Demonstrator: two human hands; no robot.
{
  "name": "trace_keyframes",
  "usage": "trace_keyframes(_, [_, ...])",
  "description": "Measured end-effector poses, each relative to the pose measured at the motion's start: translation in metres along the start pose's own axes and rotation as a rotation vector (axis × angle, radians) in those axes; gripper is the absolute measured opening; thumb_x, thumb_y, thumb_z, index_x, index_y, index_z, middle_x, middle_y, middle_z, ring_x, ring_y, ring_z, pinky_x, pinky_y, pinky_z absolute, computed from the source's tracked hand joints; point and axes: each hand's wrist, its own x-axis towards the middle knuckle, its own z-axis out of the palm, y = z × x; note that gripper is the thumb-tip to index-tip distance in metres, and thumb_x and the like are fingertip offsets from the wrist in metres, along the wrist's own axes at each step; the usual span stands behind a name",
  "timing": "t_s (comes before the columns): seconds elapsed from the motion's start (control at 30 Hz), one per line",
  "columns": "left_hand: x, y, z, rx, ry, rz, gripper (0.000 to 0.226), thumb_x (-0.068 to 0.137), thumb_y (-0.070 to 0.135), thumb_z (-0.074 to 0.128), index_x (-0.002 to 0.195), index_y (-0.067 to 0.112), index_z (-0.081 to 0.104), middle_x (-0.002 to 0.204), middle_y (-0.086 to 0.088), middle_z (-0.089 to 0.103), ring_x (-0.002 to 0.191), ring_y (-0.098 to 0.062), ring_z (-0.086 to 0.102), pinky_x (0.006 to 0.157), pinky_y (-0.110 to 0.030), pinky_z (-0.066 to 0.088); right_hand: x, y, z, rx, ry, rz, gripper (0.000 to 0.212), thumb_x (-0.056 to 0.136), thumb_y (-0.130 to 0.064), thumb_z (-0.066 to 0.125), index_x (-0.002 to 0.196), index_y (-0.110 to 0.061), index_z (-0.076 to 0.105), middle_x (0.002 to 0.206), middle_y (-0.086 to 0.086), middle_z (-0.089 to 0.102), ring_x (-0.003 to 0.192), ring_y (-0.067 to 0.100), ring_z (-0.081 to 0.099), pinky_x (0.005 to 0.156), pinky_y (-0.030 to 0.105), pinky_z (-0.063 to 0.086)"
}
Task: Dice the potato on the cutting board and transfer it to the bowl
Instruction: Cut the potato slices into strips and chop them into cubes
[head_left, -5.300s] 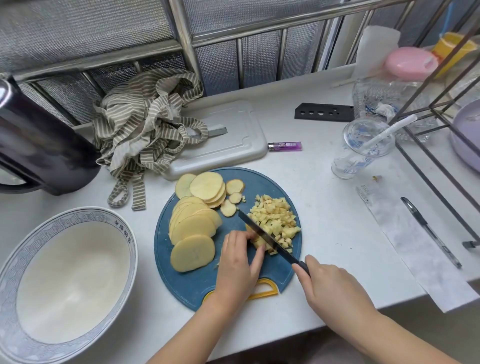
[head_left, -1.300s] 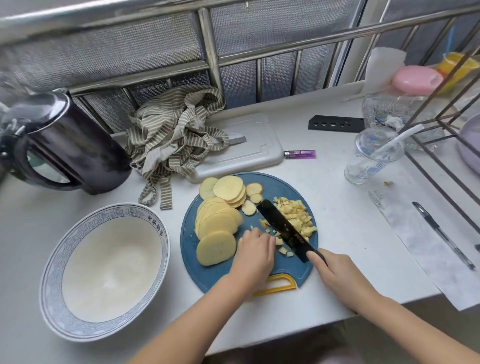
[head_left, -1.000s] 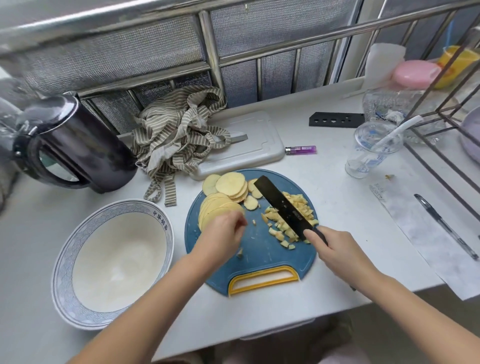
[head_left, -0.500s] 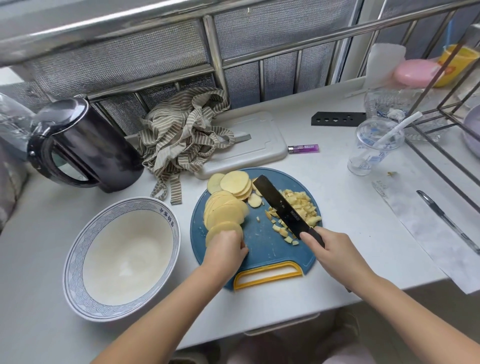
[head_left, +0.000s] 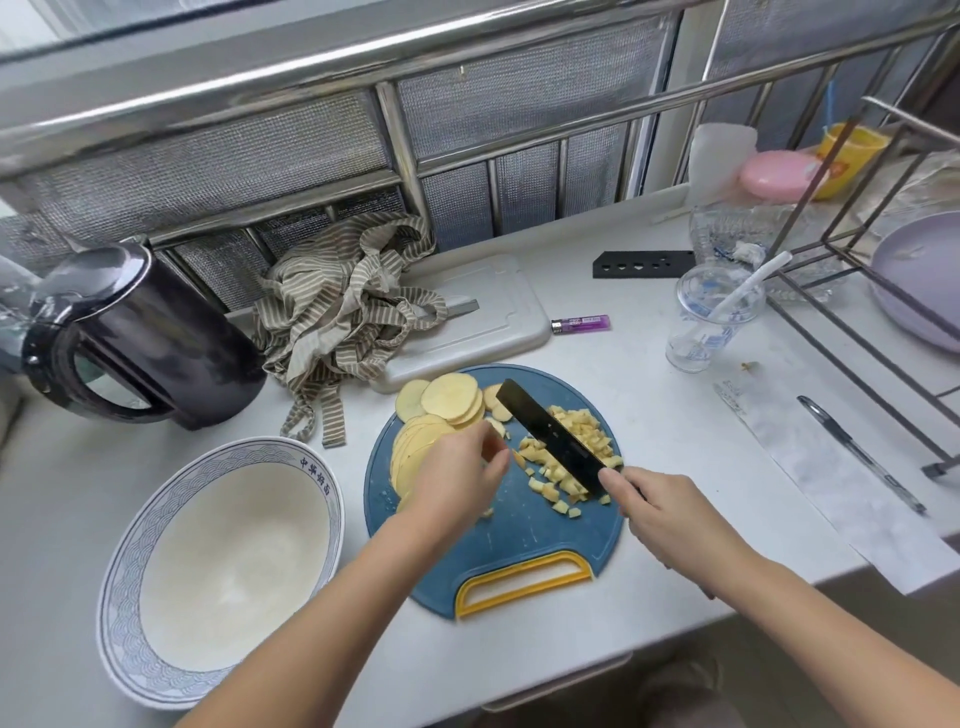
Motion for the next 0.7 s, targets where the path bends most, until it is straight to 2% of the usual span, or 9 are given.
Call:
trace_keyframes(0.07, [0.004, 0.010, 0.002, -0.210, -0.020, 0.050, 0.012, 0.093, 0.029, 0.062, 0.091, 0.017, 0.063, 0.081, 0.009, 0.063, 0.072, -0.004, 0.058, 0.065, -0.019, 0.048, -0.003, -0.005, -0.004, 0.163, -0.059, 0.086, 0.048, 0.099, -0.047, 0.039, 0.069, -0.010, 0.049, 0.052, -0.002, 0.044, 0.042, 0.008, 0.039, 0.045, 0.026, 0.038])
trace_keyframes(0.13, [0.007, 0.015, 0.007, -0.317, -0.026, 0.147, 0.007, 0.091, 0.025, 0.065, 0.088, 0.019, 0.063, 0.082, 0.010, 0.064, 0.078, -0.003, 0.059, 0.067, -0.016, 0.048, -0.006, -0.010, -0.006, 0.304, -0.117, 0.153, 0.048, 0.099, -0.048, 0.038, 0.070, -0.010, 0.049, 0.053, 0.002, 0.044, 0.041, 0.013, 0.039, 0.041, 0.025, 0.037])
trace_keyframes(0.23, [0.011, 0.014, 0.016, -0.261, -0.059, 0.240, 0.003, 0.093, 0.024, 0.062, 0.092, 0.026, 0.062, 0.086, 0.014, 0.062, 0.082, -0.001, 0.057, 0.070, -0.016, 0.048, -0.007, -0.011, -0.008, 0.351, -0.133, 0.169, 0.049, 0.098, -0.050, 0.038, 0.070, -0.011, 0.048, 0.054, 0.004, 0.043, 0.041, 0.014, 0.039, 0.039, 0.024, 0.036])
trace_keyframes(0.37, [0.014, 0.002, 0.024, -0.087, -0.137, 0.200, 0.010, 0.096, 0.026, 0.056, 0.099, 0.021, 0.063, 0.091, 0.014, 0.060, 0.082, 0.002, 0.055, 0.071, -0.012, 0.045, -0.005, -0.007, -0.011, 0.335, -0.086, 0.181, 0.049, 0.099, -0.049, 0.039, 0.069, -0.011, 0.047, 0.051, 0.000, 0.043, 0.040, 0.014, 0.039, 0.040, 0.023, 0.036])
trace_keyframes(0.43, [0.015, -0.002, 0.022, -0.115, -0.081, 0.120, 0.009, 0.096, 0.024, 0.056, 0.100, 0.019, 0.063, 0.089, 0.012, 0.061, 0.083, -0.002, 0.057, 0.070, -0.012, 0.045, -0.005, -0.006, -0.013, 0.180, -0.004, 0.114, 0.046, 0.099, -0.047, 0.040, 0.066, -0.014, 0.044, 0.051, -0.003, 0.043, 0.042, 0.012, 0.039, 0.044, 0.026, 0.036])
trace_keyframes(0.5, [0.019, 0.000, 0.015, -0.163, 0.027, 0.075, 0.006, 0.096, 0.022, 0.057, 0.096, 0.018, 0.062, 0.085, 0.010, 0.062, 0.078, -0.003, 0.057, 0.069, -0.017, 0.045, -0.005, -0.006, -0.017, -0.144, 0.076, -0.013, 0.040, 0.098, -0.049, 0.042, 0.067, -0.023, 0.042, 0.055, -0.009, 0.044, 0.051, 0.012, 0.044, 0.049, 0.025, 0.031])
trace_keyframes(0.57, [0.020, 0.003, 0.004, -0.200, 0.143, 0.133, 0.004, 0.095, 0.017, 0.057, 0.095, 0.016, 0.061, 0.084, 0.007, 0.061, 0.078, -0.002, 0.055, 0.069, -0.013, 0.041, -0.004, -0.005, -0.024, -0.455, 0.108, -0.130, 0.033, 0.096, -0.053, 0.043, 0.078, -0.026, 0.046, 0.066, -0.011, 0.049, 0.066, 0.017, 0.053, 0.053, 0.027, 0.030])
trace_keyframes(0.63, [0.018, 0.008, -0.007, -0.189, 0.163, 0.272, 0.012, 0.096, 0.013, 0.055, 0.106, 0.014, 0.061, 0.098, 0.004, 0.062, 0.087, 0.001, 0.054, 0.079, -0.006, 0.037, -0.001, -0.003, -0.031, -0.685, 0.124, -0.251, 0.029, 0.092, -0.054, 0.052, 0.088, -0.025, 0.055, 0.075, -0.007, 0.057, 0.072, 0.021, 0.061, 0.055, 0.029, 0.034])
trace_keyframes(0.7, [0.010, 0.014, -0.010, -0.111, 0.013, 0.413, 0.030, 0.099, 0.018, 0.049, 0.128, 0.015, 0.055, 0.126, 0.003, 0.057, 0.114, 0.004, 0.046, 0.099, -0.004, 0.028, 0.004, 0.006, -0.035, -0.838, 0.199, -0.423, 0.033, 0.073, -0.048, 0.078, 0.074, -0.020, 0.060, 0.063, -0.005, 0.056, 0.052, 0.018, 0.060, 0.041, 0.028, 0.034])
